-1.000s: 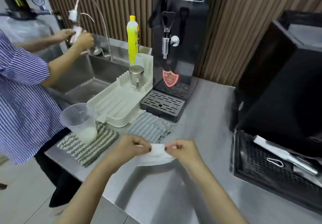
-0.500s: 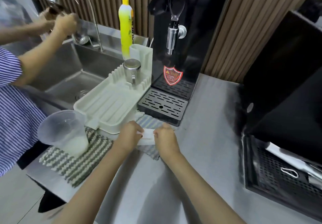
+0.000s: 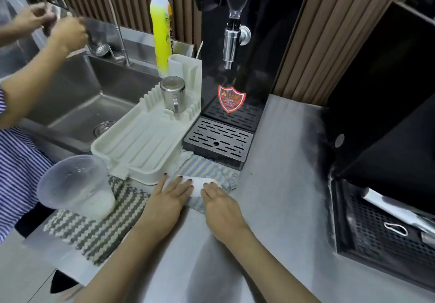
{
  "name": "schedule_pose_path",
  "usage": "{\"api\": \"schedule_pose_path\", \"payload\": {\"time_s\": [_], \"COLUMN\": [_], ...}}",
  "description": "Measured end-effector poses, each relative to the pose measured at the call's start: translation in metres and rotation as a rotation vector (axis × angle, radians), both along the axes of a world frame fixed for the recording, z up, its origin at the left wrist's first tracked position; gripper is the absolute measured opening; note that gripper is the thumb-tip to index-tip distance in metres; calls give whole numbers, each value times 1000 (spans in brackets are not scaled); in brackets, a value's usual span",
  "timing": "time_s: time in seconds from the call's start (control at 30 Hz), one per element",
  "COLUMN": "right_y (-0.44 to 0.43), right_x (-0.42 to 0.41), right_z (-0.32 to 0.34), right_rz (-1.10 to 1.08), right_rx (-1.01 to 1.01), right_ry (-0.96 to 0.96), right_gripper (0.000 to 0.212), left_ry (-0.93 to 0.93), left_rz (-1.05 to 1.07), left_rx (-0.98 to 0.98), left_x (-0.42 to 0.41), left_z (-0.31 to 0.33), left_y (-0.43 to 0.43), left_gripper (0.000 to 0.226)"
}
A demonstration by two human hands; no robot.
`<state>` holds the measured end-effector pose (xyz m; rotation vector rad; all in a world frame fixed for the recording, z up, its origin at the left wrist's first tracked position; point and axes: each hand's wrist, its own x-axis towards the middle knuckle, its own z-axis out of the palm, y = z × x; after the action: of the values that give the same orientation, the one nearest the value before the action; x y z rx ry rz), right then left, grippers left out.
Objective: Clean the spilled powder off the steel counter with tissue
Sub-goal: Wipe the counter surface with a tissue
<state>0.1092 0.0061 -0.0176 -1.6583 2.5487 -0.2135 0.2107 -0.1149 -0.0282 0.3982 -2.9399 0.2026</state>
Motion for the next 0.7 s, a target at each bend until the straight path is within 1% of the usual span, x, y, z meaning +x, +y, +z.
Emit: {"api": "schedule_pose_path", "payload": {"time_s": [0.1,0.17,0.23,0.27,0.3,0.37,0.43,0.5,0.53,0.57,0.6,0.63,0.67,0.7], "right_y": [-2,-1,1,1,1,0,0,-3,-4,-5,-7,-11,-15,-20], "right_x": [-2,1,-1,-2,-4,-8,-7,-7,-7,-10,-13,-17,-19,-21], "right_z": [1,1,-1,-1,2,4,1,-5,-4,-3,-1,3,8,11], "right_rz": [42,8,-24,-7,22,40,9,-27,-26,-17,-17,-29,-50,-81], "right_rx": [47,81,17,-6,16,42,40,-37,-34,-9,36,60,49,36], "right_ry": [51,41,18,1,-40,-47,-47,-46,-54,-61,-87,-109,-110,-88], "right_gripper": [30,41,47,50,53,56,55,70,74,68,56,48,46,44], "left_ry": [-50,-73,-66,-52,-39,-29,-6,11,23,35,31,33,45,28], "left_rz": [14,8,17,21,34,51,41,33,32,31,43,61,93,141], "left_rx": [43,75,93,92,90,71,37,27,20,22,59,136,234,292], "left_x": [-2,-3,-2,-3,-3,-3,-4,-5,-6,-7,-9,-12,-17,-21], "left_z": [3,2,0,-1,-2,-2,-5,-7,-8,-9,-8,-6,-4,-2], "left_y": [4,5,4,2,0,-2,-4,-4,-5,-6,-7,-8,-10,-11], "left_gripper": [49,51,53,54,56,60,62,62,62,60,55,46,37,30]}}
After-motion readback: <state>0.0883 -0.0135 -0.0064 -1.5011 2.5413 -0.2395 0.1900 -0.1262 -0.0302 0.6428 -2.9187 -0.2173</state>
